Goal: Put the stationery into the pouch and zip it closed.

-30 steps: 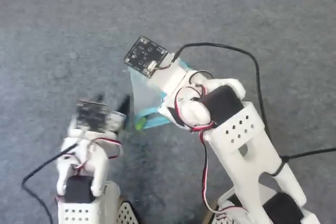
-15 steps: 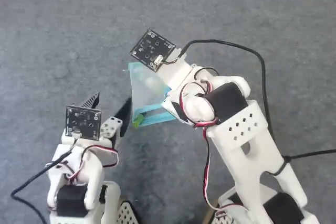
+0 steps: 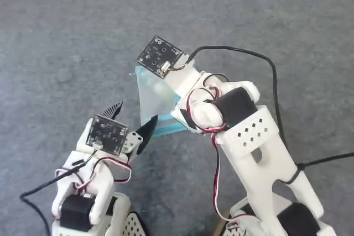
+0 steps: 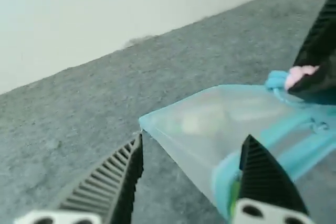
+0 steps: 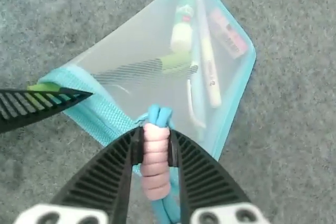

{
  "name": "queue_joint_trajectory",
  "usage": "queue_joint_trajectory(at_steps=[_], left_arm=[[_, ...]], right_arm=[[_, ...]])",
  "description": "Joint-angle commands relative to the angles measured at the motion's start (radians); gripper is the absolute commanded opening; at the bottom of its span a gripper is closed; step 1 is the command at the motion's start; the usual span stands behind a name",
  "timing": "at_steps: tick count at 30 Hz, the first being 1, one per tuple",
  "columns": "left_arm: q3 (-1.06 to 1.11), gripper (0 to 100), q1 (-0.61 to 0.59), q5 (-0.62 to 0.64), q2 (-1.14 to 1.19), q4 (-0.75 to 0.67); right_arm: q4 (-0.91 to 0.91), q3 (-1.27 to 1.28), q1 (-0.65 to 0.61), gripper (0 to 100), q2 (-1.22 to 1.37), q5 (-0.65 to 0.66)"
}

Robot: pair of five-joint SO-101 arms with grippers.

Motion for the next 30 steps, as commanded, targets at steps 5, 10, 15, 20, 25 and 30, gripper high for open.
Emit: queue_joint_trajectory(at_steps=[5,10,15,20,25,30], left_arm=[[0.148,26,0.003,-0.086,0.003,-0.138],[0.134,26,0.003,-0.081,0.000,-0.115],[-0.053,26,0.003,-0.069,-0.003,0.081],[-0.101,26,-0.002,-0.172,0.000,0.153],[-0.099,26,-0.072,-0.172,-0.002,0.149],[-0.039,26,-0.031,-0.172,0.002,0.094]], right_arm=[[-0.019,-0.014,0.012,0.7,-0.050,0.017],[-0.019,-0.014,0.013,0.7,-0.050,0.017],[-0.030,-0.009,0.019,0.7,-0.039,0.014],[-0.044,-0.037,0.056,0.7,-0.048,-0.063],[-0.050,-0.071,0.124,0.7,-0.048,-0.112],[-0.047,-0.074,0.097,0.7,-0.048,-0.120]])
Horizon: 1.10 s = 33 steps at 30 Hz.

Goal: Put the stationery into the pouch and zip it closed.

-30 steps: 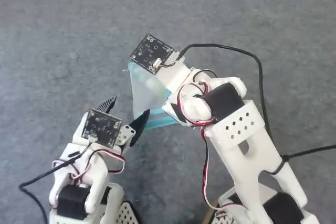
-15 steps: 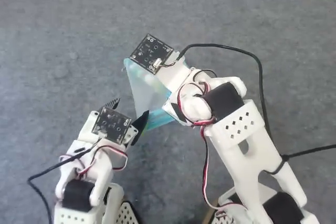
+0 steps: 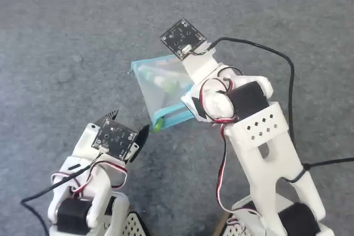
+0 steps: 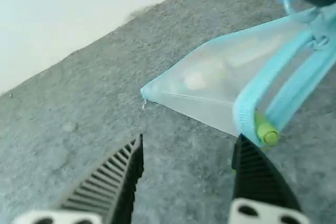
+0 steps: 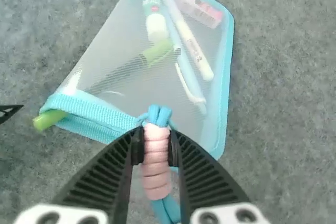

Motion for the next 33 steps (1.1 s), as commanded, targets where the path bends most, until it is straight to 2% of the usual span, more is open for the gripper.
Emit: queue_joint_trajectory(at_steps=[1,5,10,19,21,24,27,29,33], left_arm=[[0.031,26,0.008,-0.012,0.003,-0.081],[0.093,26,0.018,-0.011,0.003,-0.137],[0.101,26,0.161,0.006,0.003,-0.129],[0.119,26,0.195,0.037,0.005,-0.170],[0.136,26,0.192,0.043,0.005,-0.215],[0.151,26,0.129,0.135,0.005,-0.308],[0.142,26,-0.028,0.222,0.005,-0.388],[0.157,26,-0.123,0.238,0.005,-0.422],[0.170,26,-0.163,0.255,0.005,-0.440]], right_arm=[[-0.016,-0.064,-0.022,0.7,-0.051,-0.015],[-0.015,-0.064,-0.071,0.7,-0.051,-0.014],[-0.021,-0.064,-0.071,0.7,-0.051,-0.014],[-0.016,-0.063,-0.079,0.7,-0.051,-0.015],[-0.013,-0.063,-0.097,0.7,-0.051,-0.011],[0.007,-0.046,-0.173,0.7,-0.082,-0.005],[0.002,-0.002,-0.225,0.7,-0.165,0.041],[-0.002,0.026,-0.223,0.7,-0.228,0.052],[-0.002,0.040,-0.202,0.7,-0.291,0.057]])
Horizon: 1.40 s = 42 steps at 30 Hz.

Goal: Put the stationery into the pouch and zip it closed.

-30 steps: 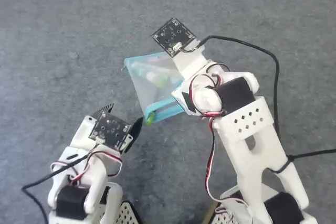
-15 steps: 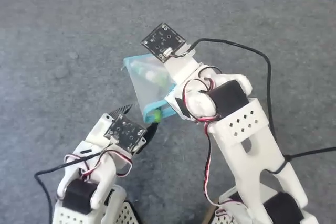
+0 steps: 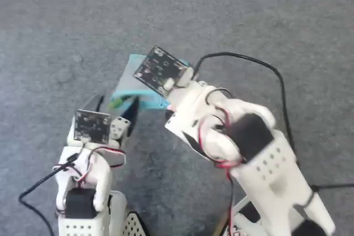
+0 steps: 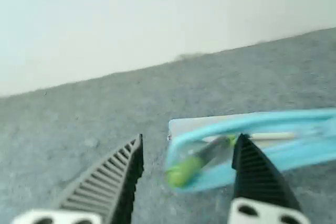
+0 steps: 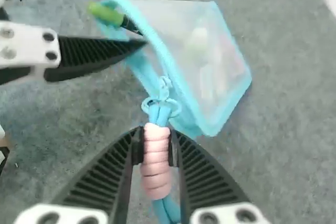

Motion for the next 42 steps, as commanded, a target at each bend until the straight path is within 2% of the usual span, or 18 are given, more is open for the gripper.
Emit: queue_joint_trajectory(at_steps=[1,5,9,16,19,24,26,32,38,42], left_arm=[[-0.016,26,-0.043,0.043,0.002,-0.038],[-0.128,26,-0.043,0.044,-0.005,0.066],[-0.260,26,-0.044,0.046,-0.005,0.186],[-0.243,26,-0.201,0.043,0.003,0.140],[-0.225,26,-0.152,0.018,0.003,0.163],[-0.179,26,0.084,-0.104,0.003,0.241],[-0.179,26,0.104,-0.114,0.003,0.250],[-0.097,26,0.072,-0.141,0.003,0.206],[0.140,26,0.072,-0.189,0.003,-0.035],[0.156,25,0.072,-0.175,0.003,-0.057]], right_arm=[[-0.005,-0.009,0.022,0.7,-0.082,0.021],[-0.048,0.017,0.084,0.7,-0.048,0.021],[-0.088,0.044,0.090,0.7,0.015,0.021],[-0.085,0.043,0.091,0.7,0.041,0.021],[-0.084,0.043,0.091,0.7,0.041,0.023],[-0.082,0.043,0.091,0.7,0.041,0.023],[-0.082,0.043,0.091,0.7,0.041,0.023],[-0.062,0.080,0.091,0.7,0.041,0.023],[-0.163,0.265,0.085,0.7,0.039,0.023],[-0.151,0.270,0.085,0.7,0.041,0.023]])
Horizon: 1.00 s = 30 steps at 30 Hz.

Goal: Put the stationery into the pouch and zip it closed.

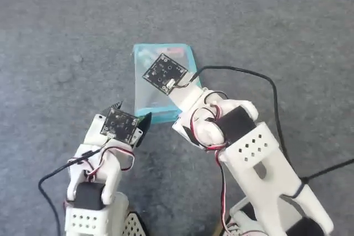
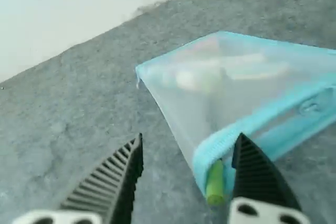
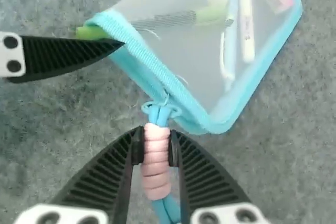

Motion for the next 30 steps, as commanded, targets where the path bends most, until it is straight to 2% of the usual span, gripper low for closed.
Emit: queue_joint_trajectory(at_steps=[1,7,13,15,18,24,27,30], left_arm=[[0.002,24,-0.009,0.003,-0.009,-0.060],[0.005,18,-0.009,0.011,-0.011,-0.068],[0.005,5,-0.009,0.008,-0.012,-0.071],[0.005,2,-0.011,0.012,-0.012,-0.071],[0.005,1,-0.074,0.029,-0.015,-0.078],[0.008,2,-0.272,0.201,-0.011,-0.209],[0.012,2,-0.275,0.213,-0.011,-0.210],[0.016,2,-0.250,0.213,-0.011,-0.206]], right_arm=[[-0.013,-0.009,0.008,0.7,-0.008,0.015],[-0.027,0.092,0.007,0.7,-0.008,0.064],[-0.110,0.221,0.008,1.3,-0.008,0.097],[-0.113,0.224,0.013,4.6,-0.008,0.103],[-0.104,0.224,0.015,12.3,-0.008,0.106],[-0.073,0.218,0.013,23.2,-0.085,0.100],[-0.064,0.218,0.019,23.8,-0.176,0.100],[-0.162,0.232,0.108,23.8,-0.213,0.101]])
